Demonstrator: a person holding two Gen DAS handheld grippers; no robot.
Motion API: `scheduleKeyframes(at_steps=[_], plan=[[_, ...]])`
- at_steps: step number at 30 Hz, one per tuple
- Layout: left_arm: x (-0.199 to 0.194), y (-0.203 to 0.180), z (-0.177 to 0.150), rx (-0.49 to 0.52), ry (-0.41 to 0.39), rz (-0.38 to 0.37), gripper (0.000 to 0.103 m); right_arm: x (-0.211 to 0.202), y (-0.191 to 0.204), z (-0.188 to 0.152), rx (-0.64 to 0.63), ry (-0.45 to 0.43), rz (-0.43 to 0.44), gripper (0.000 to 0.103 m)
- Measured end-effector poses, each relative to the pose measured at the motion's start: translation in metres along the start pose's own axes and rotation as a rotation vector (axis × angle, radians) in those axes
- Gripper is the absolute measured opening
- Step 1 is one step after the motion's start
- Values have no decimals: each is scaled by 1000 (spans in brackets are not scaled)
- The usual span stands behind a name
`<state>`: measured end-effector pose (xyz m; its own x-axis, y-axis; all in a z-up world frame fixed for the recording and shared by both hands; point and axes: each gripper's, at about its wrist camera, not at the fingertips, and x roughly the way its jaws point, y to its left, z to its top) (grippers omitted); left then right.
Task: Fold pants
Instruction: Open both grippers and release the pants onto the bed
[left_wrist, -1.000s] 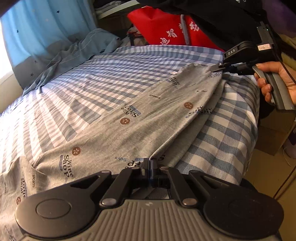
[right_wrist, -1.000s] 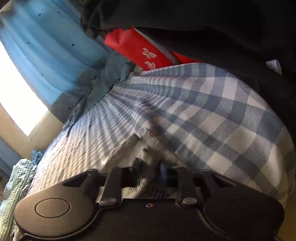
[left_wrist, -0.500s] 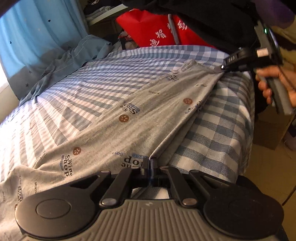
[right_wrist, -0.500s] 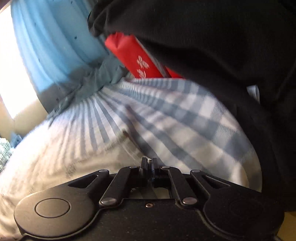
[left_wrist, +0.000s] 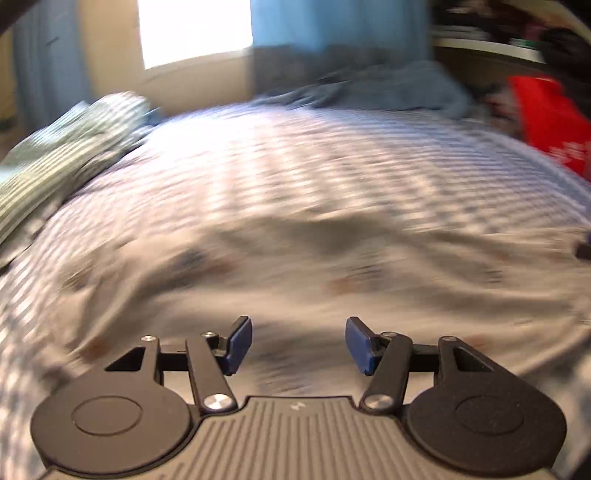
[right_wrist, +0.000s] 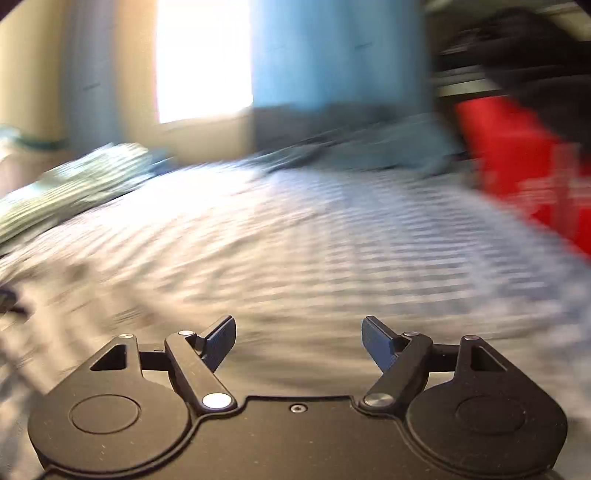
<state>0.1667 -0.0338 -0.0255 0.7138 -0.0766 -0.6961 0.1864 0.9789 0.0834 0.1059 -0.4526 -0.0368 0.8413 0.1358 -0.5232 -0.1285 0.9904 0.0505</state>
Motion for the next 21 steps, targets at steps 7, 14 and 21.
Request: scheduleKeyframes(at_steps=[7, 14, 21], plan=[[-14, 110, -39, -171, 32, 48, 76, 21, 27, 3, -62, 96, -107, 84], [-27, 148, -23, -232, -70, 51, 76, 81, 84, 75, -84, 105, 254, 90], [2, 124, 22, -185, -157, 3, 76, 177, 170, 120, -90, 227, 431, 59]])
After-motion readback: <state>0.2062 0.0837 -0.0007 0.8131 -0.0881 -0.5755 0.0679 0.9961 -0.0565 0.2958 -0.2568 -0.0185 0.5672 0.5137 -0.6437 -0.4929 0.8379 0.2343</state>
